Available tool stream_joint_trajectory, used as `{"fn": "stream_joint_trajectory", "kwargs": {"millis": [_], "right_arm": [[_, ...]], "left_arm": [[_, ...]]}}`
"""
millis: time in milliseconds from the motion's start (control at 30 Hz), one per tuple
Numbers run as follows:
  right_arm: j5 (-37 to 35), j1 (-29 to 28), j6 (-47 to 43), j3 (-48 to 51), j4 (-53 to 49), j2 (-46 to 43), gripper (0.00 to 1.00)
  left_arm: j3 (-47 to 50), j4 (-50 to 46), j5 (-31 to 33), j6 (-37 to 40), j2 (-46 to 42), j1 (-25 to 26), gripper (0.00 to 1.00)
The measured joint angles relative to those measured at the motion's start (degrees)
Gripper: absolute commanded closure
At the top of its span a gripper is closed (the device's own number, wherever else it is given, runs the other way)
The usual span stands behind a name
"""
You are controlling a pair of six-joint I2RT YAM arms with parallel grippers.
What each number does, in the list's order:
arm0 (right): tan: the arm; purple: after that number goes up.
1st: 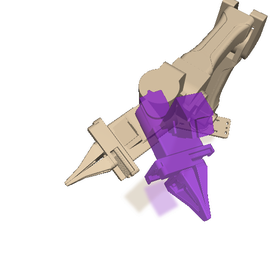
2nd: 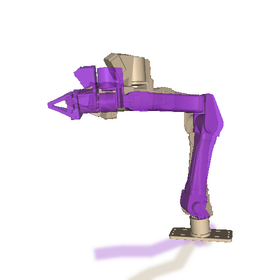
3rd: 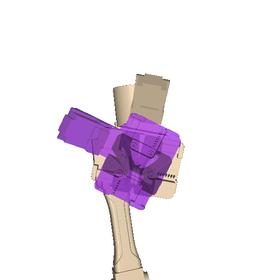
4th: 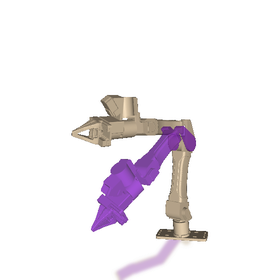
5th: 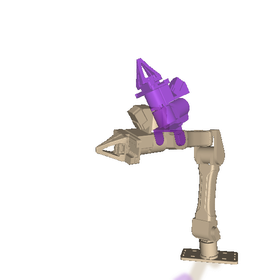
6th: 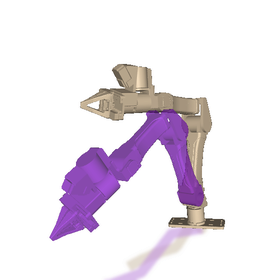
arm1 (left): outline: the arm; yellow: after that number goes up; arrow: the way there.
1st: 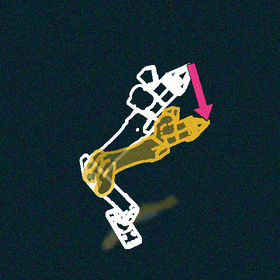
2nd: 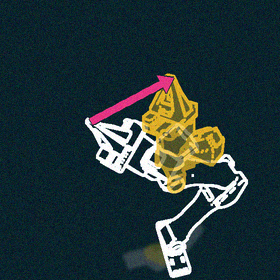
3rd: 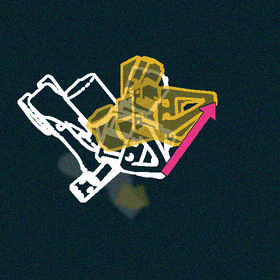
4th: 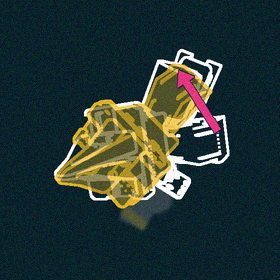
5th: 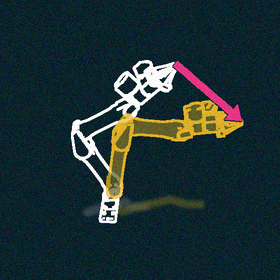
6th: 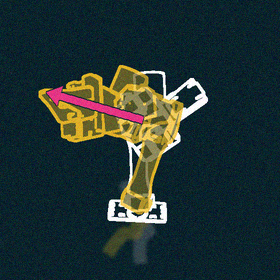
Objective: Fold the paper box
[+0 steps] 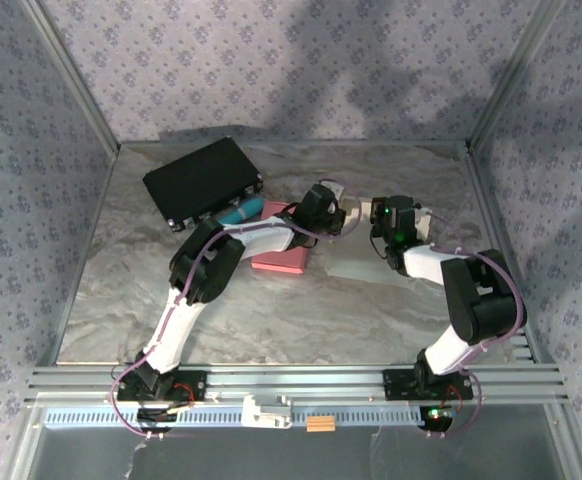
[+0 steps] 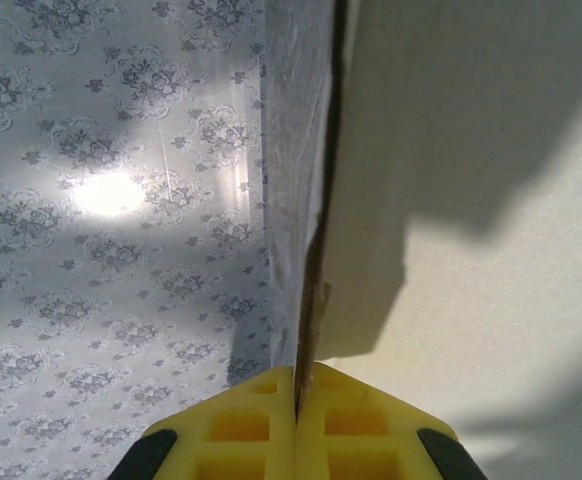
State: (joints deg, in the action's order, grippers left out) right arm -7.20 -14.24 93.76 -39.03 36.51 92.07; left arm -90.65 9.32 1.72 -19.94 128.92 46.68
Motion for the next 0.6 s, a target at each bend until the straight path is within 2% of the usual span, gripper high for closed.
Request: {"fn": "stream_joint_trajectory", "kwargs": {"millis": [333,600], "right_arm": [[0.61,-0.52,-0.28,0.00,-0.42,-0.35,1.00],[0.98,-0.76,-0.37,-0.02,-2.10,-1.18,1.00]], "left_arm": [[-2.25,-5.88,11.43,-4.70,-0.24,2.89,1.00],[-6.82,-14.49,13.18,-7.17,0.13,3.37,1.00]]}}
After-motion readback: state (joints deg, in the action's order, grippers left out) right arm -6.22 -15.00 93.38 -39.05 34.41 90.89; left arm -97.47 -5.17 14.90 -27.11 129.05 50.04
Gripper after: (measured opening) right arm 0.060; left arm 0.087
